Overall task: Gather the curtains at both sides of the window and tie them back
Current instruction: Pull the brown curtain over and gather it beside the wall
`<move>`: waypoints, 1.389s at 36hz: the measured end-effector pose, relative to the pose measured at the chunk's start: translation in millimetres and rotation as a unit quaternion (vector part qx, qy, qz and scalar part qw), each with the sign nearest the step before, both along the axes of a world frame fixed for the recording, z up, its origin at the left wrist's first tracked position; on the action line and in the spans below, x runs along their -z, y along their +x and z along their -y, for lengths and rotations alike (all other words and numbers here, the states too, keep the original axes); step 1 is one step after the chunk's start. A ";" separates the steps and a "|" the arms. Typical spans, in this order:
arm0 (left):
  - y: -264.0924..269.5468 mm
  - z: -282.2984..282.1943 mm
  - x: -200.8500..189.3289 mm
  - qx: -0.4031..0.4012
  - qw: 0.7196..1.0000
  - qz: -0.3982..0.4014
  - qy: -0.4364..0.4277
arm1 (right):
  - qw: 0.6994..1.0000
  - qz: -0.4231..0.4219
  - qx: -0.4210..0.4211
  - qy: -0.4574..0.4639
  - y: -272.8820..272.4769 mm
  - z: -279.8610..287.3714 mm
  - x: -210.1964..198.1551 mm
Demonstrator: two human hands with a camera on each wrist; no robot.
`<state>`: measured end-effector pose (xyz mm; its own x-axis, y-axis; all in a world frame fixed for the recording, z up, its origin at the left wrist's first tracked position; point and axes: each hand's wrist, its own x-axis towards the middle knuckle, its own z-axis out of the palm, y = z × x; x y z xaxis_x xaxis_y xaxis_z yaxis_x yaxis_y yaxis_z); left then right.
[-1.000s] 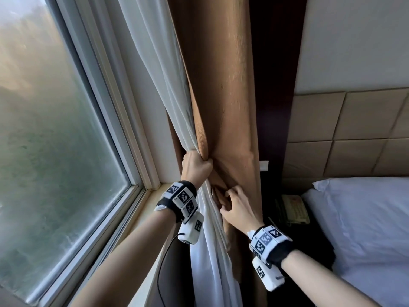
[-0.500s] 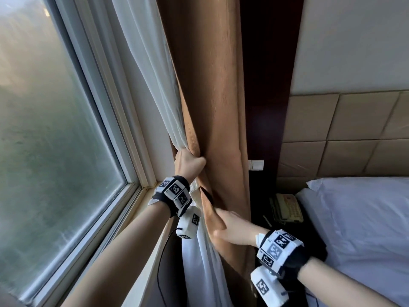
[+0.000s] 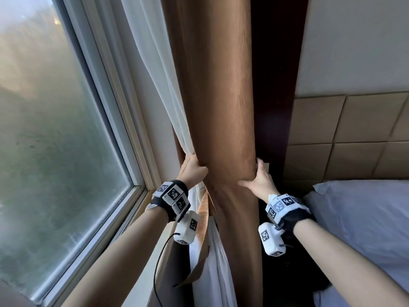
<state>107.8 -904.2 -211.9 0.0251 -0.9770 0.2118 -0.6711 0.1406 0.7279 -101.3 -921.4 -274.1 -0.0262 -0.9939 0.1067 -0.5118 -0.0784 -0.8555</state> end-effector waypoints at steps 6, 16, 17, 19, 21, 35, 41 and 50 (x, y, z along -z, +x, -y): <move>-5.7 3.4 5.0 -0.073 0.994 0.045 -0.069 | 0.974 -0.078 0.094 -0.189 20.0 -31.1 10.6; -9.4 6.0 4.9 -0.086 0.993 0.057 -0.065 | 0.910 -0.311 -0.024 -0.272 71.6 -50.9 26.1; -10.2 4.1 3.2 -0.081 0.993 0.055 -0.060 | 0.910 -0.313 -0.047 -0.267 78.6 -49.2 27.0; -11.3 1.7 0.9 -0.062 0.996 0.049 -0.048 | 0.920 -0.302 -0.061 -0.243 89.1 -44.6 24.2; -9.7 0.8 -1.4 -0.030 0.999 0.033 -0.016 | 0.930 -0.284 -0.058 -0.225 94.2 -38.4 21.7; 8.2 -3.9 -4.9 -0.078 0.994 0.070 -0.035 | 0.875 -0.358 -0.255 -0.204 74.1 -24.0 34.2; 16.2 -4.8 -7.7 -0.084 0.992 0.097 -0.009 | 0.945 -0.131 0.008 -0.298 1.5 13.1 29.5; 5.6 -9.3 -9.2 -0.096 0.991 0.089 -0.017 | 1.000 -0.015 -0.015 -0.006 -12.4 48.5 -17.2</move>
<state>113.4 -894.8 -202.7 0.1682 -0.9501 0.2627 -0.8054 0.0211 0.5923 -113.8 -969.8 -256.8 0.0065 -0.9929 0.1187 -0.5354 -0.1037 -0.8382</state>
